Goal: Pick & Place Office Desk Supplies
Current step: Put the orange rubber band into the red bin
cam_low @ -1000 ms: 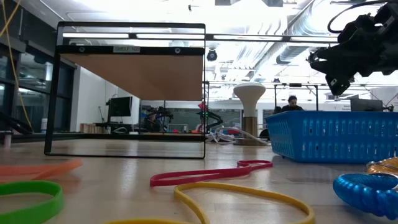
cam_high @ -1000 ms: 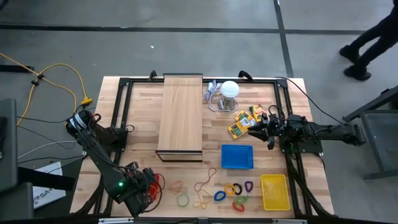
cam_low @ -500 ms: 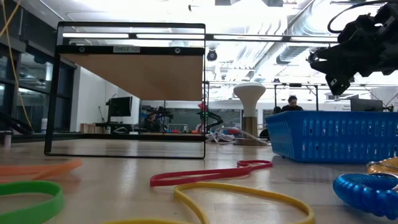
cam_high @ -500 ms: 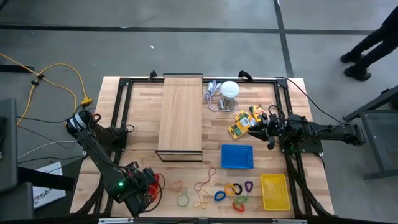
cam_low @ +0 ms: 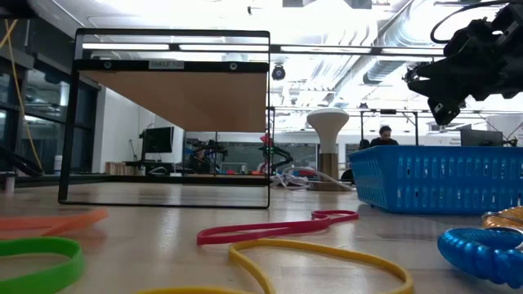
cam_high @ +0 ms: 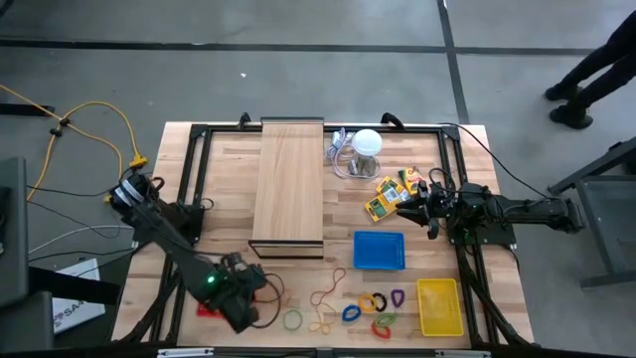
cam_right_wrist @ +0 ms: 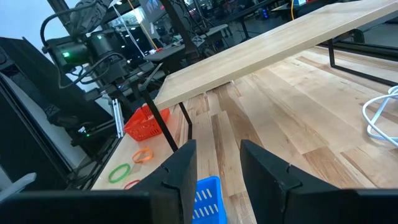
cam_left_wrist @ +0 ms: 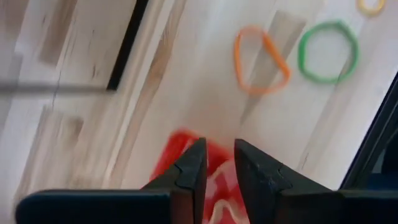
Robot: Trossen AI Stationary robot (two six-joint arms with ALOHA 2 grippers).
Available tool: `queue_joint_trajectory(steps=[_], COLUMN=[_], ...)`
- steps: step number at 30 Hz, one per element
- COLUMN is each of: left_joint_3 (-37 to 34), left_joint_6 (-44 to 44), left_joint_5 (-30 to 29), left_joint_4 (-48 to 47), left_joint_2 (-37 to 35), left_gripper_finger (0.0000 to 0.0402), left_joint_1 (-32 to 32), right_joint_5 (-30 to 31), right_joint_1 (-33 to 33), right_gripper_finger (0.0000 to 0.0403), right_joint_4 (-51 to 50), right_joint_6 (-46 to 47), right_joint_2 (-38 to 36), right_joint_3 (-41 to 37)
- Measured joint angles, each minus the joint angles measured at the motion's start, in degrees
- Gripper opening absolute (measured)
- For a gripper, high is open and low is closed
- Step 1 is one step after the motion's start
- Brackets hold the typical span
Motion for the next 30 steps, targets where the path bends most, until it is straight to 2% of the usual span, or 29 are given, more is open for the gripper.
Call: queue_joint_trajectory(steps=[5, 9, 15, 21, 30], left_joint_3=[0.0, 0.0, 0.0, 0.0, 0.0], left_joint_6=[9.8, 17.8, 24.6, 25.7, 25.1], left_joint_5=[0.5, 3.9, 6.4, 6.4, 4.9], left_joint_4=[4.8, 8.5, 9.2, 9.2, 8.8], left_joint_2=[0.0, 0.0, 0.0, 0.1, 0.2], left_gripper_finger=[0.0077, 0.0077, 0.0077, 0.0077, 0.0077], left_joint_1=[5.8, 10.4, 14.7, 15.3, 12.7], right_joint_5=[0.0, 0.0, 0.0, 0.0, 0.0], right_joint_1=[0.0, 0.0, 0.0, 0.0, 0.0], right_gripper_finger=[0.0111, 0.0111, 0.0111, 0.0111, 0.0111], right_joint_4=[0.0, 0.0, 0.0, 0.0, 0.0], right_joint_6=[0.0, 0.0, 0.0, 0.0, 0.0], right_joint_2=[0.0, 0.0, 0.0, 0.0, 0.0], right_joint_3=[0.0, 0.0, 0.0, 0.0, 0.0])
